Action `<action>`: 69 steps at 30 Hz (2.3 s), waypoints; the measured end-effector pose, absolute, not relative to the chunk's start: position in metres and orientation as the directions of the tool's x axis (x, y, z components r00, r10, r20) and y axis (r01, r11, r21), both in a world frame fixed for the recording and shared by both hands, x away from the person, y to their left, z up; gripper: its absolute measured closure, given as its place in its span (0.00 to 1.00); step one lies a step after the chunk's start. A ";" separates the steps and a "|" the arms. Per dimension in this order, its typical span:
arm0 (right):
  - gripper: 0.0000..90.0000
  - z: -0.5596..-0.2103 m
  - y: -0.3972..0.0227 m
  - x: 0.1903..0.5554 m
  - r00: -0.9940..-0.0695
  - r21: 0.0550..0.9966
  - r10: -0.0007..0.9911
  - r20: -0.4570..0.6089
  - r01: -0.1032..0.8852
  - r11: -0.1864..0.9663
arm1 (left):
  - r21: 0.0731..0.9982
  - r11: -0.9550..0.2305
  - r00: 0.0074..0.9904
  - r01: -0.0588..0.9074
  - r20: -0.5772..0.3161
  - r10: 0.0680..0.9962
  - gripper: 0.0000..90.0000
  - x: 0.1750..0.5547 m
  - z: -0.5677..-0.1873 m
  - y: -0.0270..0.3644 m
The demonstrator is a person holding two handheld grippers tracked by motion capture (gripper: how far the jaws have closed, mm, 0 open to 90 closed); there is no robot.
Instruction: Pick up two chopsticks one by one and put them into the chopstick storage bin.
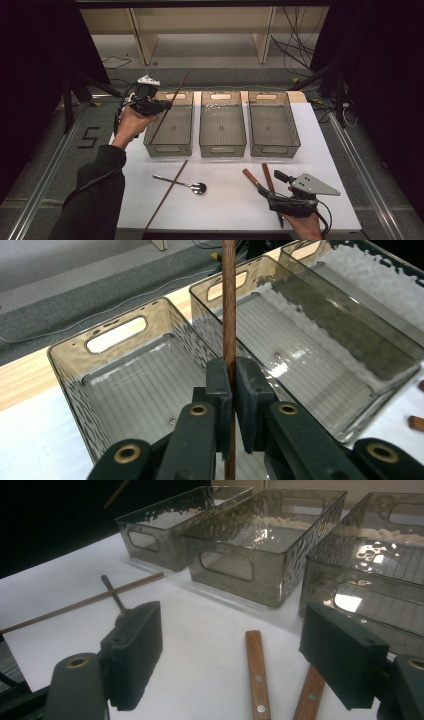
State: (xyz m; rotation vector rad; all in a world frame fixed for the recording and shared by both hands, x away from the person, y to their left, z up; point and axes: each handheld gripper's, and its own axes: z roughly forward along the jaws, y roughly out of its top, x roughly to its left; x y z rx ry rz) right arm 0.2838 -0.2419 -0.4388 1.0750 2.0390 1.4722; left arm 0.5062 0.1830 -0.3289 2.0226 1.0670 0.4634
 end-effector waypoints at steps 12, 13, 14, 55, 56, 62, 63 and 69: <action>0.28 -0.439 -0.241 0.283 -0.626 0.926 0.772 0.111 0.347 0.149 | 0.797 -0.326 0.550 0.509 -0.010 0.835 0.94 0.524 -0.352 0.186; 0.28 -0.439 -0.241 0.283 -0.627 0.926 0.772 0.109 0.346 0.150 | 0.797 -0.326 0.545 0.509 -0.006 0.838 0.94 0.525 -0.355 0.187; 0.28 -0.439 -0.241 0.283 -0.627 0.926 0.771 0.110 0.347 0.150 | 0.797 -0.326 0.545 0.509 -0.006 0.838 0.94 0.525 -0.355 0.187; 0.28 -0.440 -0.241 0.284 -0.627 0.923 0.771 0.111 0.353 0.154 | 0.727 -0.250 0.447 0.639 -0.087 0.891 0.34 0.517 -0.381 0.201; 0.28 -0.440 -0.241 0.284 -0.626 0.923 0.772 0.111 0.353 0.153 | 0.722 -0.247 0.450 0.646 -0.099 0.888 0.31 0.515 -0.380 0.201; 0.28 -0.440 -0.241 0.284 -0.624 0.923 0.773 0.111 0.354 0.154 | 0.705 -0.232 0.456 0.670 -0.144 0.878 0.23 0.493 -0.376 0.200; 0.28 -0.440 -0.241 0.284 -0.624 0.923 0.774 0.111 0.354 0.153 | 0.695 -0.242 0.459 0.677 -0.142 0.877 0.22 0.490 -0.377 0.200; 0.28 -0.439 -0.241 0.284 -0.622 0.924 0.775 0.108 0.351 0.153 | 0.686 -0.240 0.462 0.687 -0.157 0.873 0.18 0.465 -0.380 0.199</action>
